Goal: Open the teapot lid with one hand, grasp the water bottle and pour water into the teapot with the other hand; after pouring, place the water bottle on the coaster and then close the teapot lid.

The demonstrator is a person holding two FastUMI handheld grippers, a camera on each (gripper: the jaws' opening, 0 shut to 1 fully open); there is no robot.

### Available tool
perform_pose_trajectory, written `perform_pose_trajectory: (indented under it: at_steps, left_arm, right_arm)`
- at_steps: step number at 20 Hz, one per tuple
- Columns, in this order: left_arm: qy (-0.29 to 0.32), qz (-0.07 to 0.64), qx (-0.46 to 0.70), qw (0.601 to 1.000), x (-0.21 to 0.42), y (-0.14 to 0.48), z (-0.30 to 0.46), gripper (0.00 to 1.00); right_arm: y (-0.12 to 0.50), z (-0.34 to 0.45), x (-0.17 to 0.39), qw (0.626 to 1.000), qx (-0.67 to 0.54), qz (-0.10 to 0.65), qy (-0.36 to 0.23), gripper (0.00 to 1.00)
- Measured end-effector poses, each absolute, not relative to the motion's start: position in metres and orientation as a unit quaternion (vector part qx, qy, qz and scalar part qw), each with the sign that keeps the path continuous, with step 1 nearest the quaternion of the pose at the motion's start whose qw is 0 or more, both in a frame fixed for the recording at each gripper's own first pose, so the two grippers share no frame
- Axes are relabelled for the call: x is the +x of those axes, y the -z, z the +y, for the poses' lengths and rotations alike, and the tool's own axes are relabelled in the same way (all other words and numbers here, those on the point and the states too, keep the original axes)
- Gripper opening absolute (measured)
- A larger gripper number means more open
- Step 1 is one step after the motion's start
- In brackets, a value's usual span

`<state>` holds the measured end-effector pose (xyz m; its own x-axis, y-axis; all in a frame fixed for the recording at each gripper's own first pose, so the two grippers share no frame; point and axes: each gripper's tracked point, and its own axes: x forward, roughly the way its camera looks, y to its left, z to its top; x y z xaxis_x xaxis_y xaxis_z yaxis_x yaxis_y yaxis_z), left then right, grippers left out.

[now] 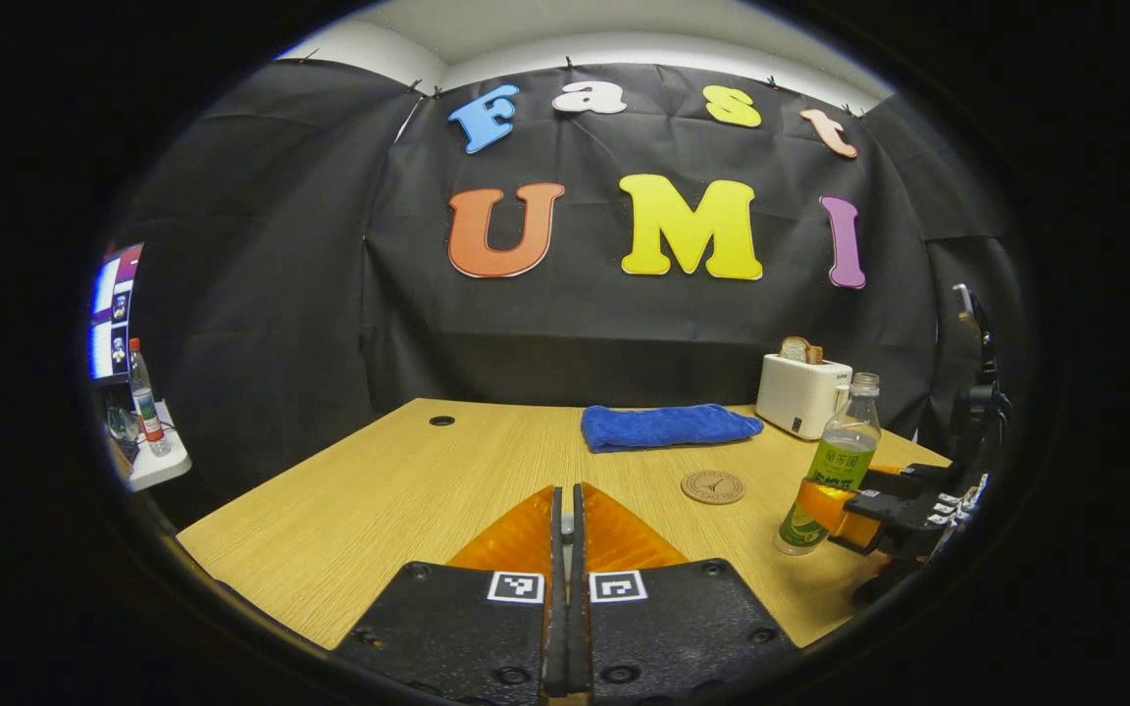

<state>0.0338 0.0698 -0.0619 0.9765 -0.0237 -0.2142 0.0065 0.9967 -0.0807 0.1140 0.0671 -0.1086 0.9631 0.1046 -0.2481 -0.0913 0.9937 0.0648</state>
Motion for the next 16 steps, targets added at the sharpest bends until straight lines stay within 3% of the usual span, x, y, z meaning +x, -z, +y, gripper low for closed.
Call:
perform_pose_trajectory:
  at_steps: [2, 8, 16]
  left_arm:
    - [0.009, 0.106, -0.039, 0.994, 0.033, 0.064, 0.074, 0.03]
    - [0.012, 0.106, -0.037, 0.994, 0.042, 0.069, 0.087, 0.03]
    - [-0.008, 0.097, -0.041, 0.994, 0.042, 0.077, 0.118, 0.03]
  right_arm:
    - [0.101, 0.077, 0.114, 0.990, 0.001, 0.125, -0.064, 0.74]
    - [0.067, 0.105, 0.125, 0.967, -0.222, 0.085, -0.094, 0.70]
    - [0.069, 0.128, 0.150, 0.870, -0.483, 0.036, -0.091, 0.71]
